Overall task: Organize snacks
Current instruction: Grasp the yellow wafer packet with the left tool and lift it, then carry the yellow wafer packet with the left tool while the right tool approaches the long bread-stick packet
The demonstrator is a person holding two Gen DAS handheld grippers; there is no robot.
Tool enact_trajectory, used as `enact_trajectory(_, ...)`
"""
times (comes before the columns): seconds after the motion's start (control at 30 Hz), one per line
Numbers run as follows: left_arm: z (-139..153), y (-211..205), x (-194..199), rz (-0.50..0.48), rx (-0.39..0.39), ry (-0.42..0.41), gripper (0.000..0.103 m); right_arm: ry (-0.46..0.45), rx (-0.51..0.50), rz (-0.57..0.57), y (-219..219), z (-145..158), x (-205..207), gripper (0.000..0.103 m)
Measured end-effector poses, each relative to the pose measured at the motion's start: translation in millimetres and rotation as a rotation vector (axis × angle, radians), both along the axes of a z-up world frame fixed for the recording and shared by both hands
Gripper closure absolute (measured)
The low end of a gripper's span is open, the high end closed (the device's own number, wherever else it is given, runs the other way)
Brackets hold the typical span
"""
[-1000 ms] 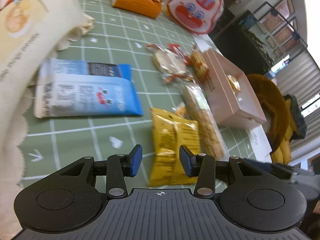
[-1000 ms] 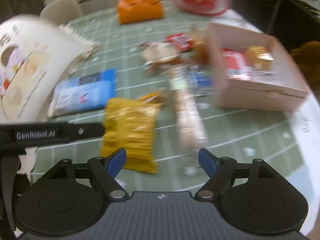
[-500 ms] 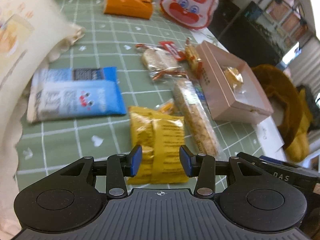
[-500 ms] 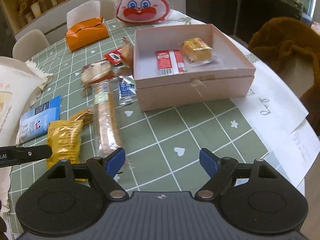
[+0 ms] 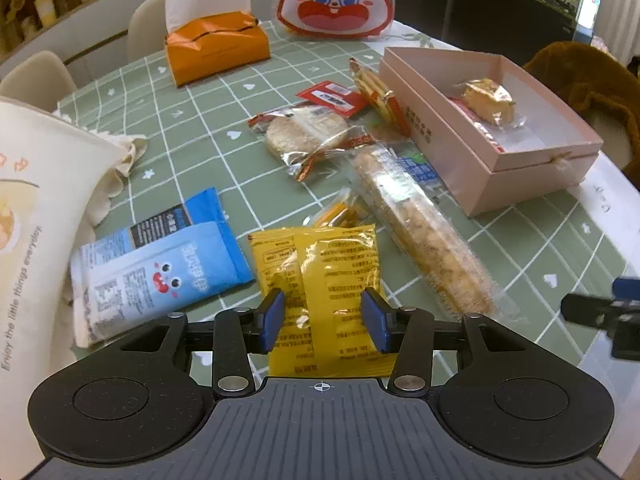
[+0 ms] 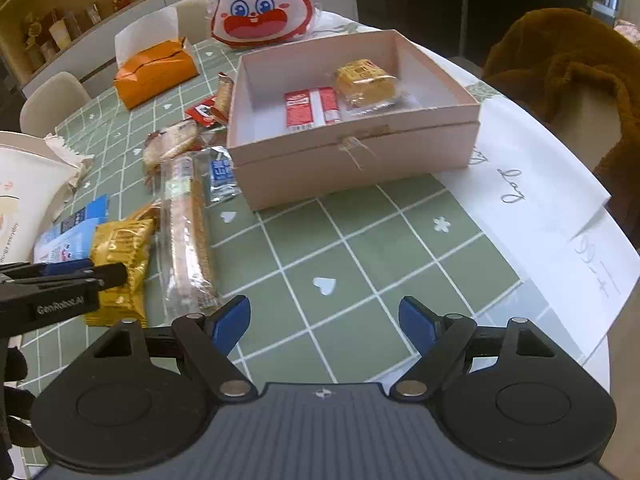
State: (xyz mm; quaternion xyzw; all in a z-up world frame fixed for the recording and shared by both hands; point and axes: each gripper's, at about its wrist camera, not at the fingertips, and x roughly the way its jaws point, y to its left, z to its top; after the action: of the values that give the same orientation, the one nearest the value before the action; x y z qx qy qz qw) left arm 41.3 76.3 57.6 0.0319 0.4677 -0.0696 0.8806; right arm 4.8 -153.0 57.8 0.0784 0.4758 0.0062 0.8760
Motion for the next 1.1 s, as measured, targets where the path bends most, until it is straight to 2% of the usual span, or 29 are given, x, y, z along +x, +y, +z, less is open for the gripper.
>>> enact_trajectory(0.1, -1, -5, -1, -0.068, -0.040, 0.016, 0.048, 0.018, 0.011, -0.015, -2, -5, 1, 0.021)
enact_trajectory(0.17, 0, -1, -5, -0.073, -0.094, 0.011, 0.047, 0.029, 0.022, -0.019, -1, -7, 2, 0.021)
enact_trajectory(0.3, 12, 34, -13, 0.070, -0.255, -0.068, 0.050, 0.025, -0.001, -0.007, 3, -4, 3, 0.021)
enact_trajectory(0.37, 14, 52, -11, 0.150, -0.340, -0.063, 0.050, 0.019, -0.008, -0.006, 4, -3, 1, 0.021)
enact_trajectory(0.43, 13, 58, -6, 0.181, -0.378, -0.030, 0.050, 0.022, -0.001, -0.011, 2, -4, 1, 0.021)
enact_trajectory(0.5, 10, 46, -1, 0.142, -0.358, 0.023, 0.050, 0.029, 0.005, -0.017, -1, -6, 1, 0.021)
enact_trajectory(0.6, 0, 22, 4, 0.082, -0.275, 0.073, 0.049, 0.040, 0.017, -0.027, -3, -9, 1, 0.021)
enact_trajectory(0.7, -3, 4, 8, 0.052, -0.187, 0.041, 0.049, 0.036, 0.022, -0.025, -4, -8, 0, 0.021)
enact_trajectory(0.83, -4, -5, 17, 0.039, -0.129, 0.016, 0.048, 0.033, 0.015, -0.006, -1, -8, -4, 0.021)
enact_trajectory(1.1, -6, -8, 26, 0.077, -0.121, 0.026, 0.048, 0.036, -0.025, 0.016, 0, -11, -6, 0.021)
